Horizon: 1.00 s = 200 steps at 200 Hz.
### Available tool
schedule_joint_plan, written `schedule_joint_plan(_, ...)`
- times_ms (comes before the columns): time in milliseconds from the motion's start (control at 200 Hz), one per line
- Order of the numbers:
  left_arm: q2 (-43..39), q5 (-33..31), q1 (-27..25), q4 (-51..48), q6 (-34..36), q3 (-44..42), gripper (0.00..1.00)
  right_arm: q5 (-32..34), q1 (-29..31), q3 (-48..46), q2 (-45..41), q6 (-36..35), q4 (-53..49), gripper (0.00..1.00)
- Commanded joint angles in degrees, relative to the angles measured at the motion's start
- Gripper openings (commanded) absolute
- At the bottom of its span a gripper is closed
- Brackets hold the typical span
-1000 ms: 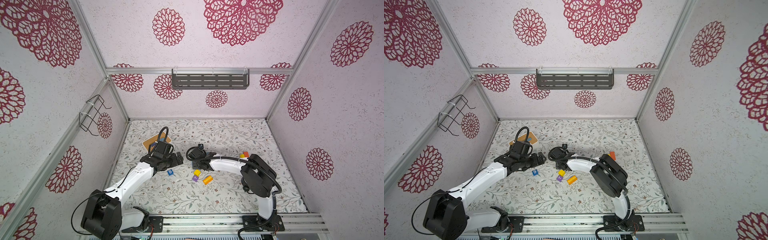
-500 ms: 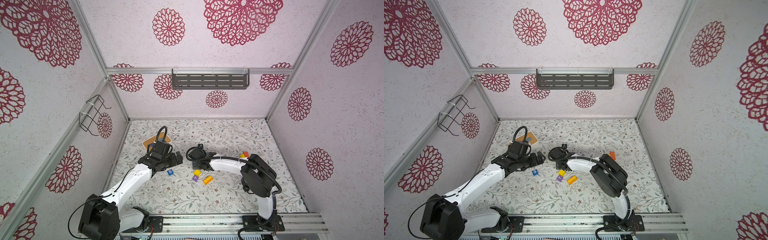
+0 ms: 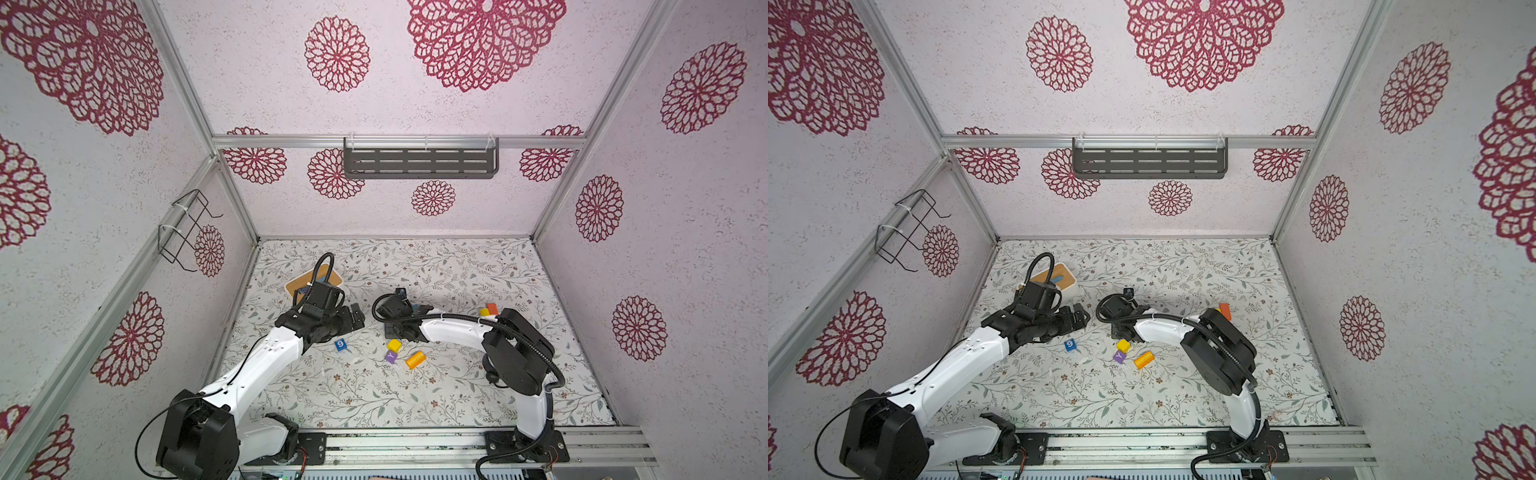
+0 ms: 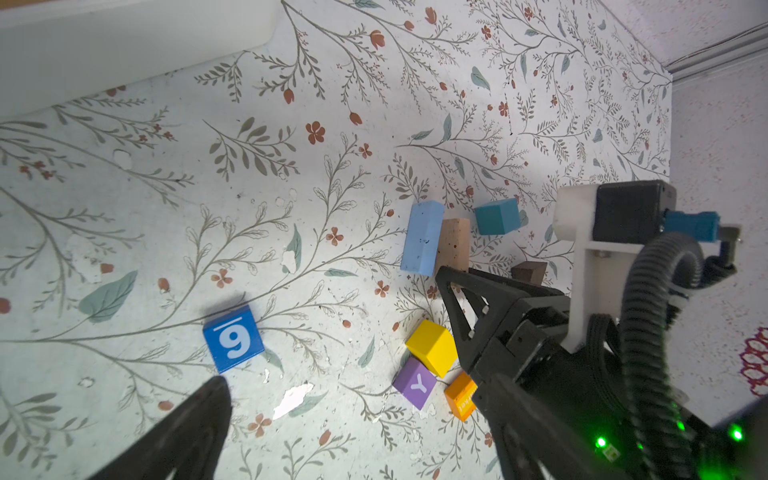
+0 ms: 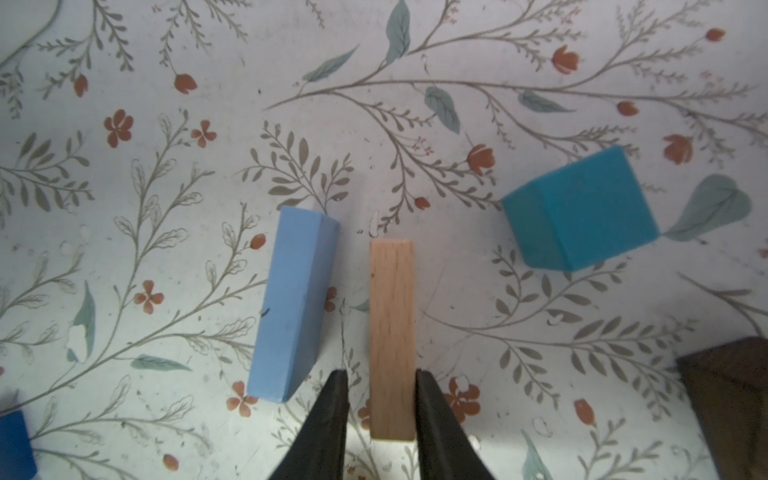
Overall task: Build the wood block tower
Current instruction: 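Lower the beige block upright beside the light blue block and open the right gripper, then move the right gripper down over the orange Supermarket block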
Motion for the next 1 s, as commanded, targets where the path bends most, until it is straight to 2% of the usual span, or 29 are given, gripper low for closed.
schedule_joint_plan(0,-1.41,-0.95,0.29,-0.48,-0.77,1.81,0.98,0.65,-0.15,-0.49,-4.18,-0.37,0.02,0.31)
schedule_joint_plan(195,-1.47,-0.61,0.28,-1.37,0.07,2.7,0.98,0.73,-0.24,-1.22,-5.16,-0.43,-0.04,0.33)
schedule_joint_plan(345,-2.0,-1.6,0.16,-4.39,2.96,4.54,0.98,0.57,-0.35,-3.01,-9.27,-2.63,1.16,0.44)
schedule_joint_plan(530,-2.75,-2.77,0.04,-7.58,4.32,7.16,0.98,-3.25,-0.82,-4.24,-17.21,-11.4,-0.34,0.58)
schedule_joint_plan(695,-3.52,-3.0,0.03,-8.91,5.35,7.94,0.97,-9.85,-2.09,-3.03,-23.53,-21.67,-9.26,0.7)
schedule_joint_plan(796,-4.61,-3.28,0.08,-9.41,4.97,7.77,0.97,-10.27,-2.36,-0.56,-24.74,-26.62,-18.87,0.73)
schedule_joint_plan(881,-5.27,-2.85,0.02,-9.85,4.36,7.6,0.97,-9.76,-2.35,-0.46,-26.29,-28.74,-23.45,0.75)
schedule_joint_plan(996,-5.95,-3.19,-0.16,-9.58,3.48,6.57,0.97,-10.83,-2.43,-2.94,-29.03,-29.81,-23.53,0.78)
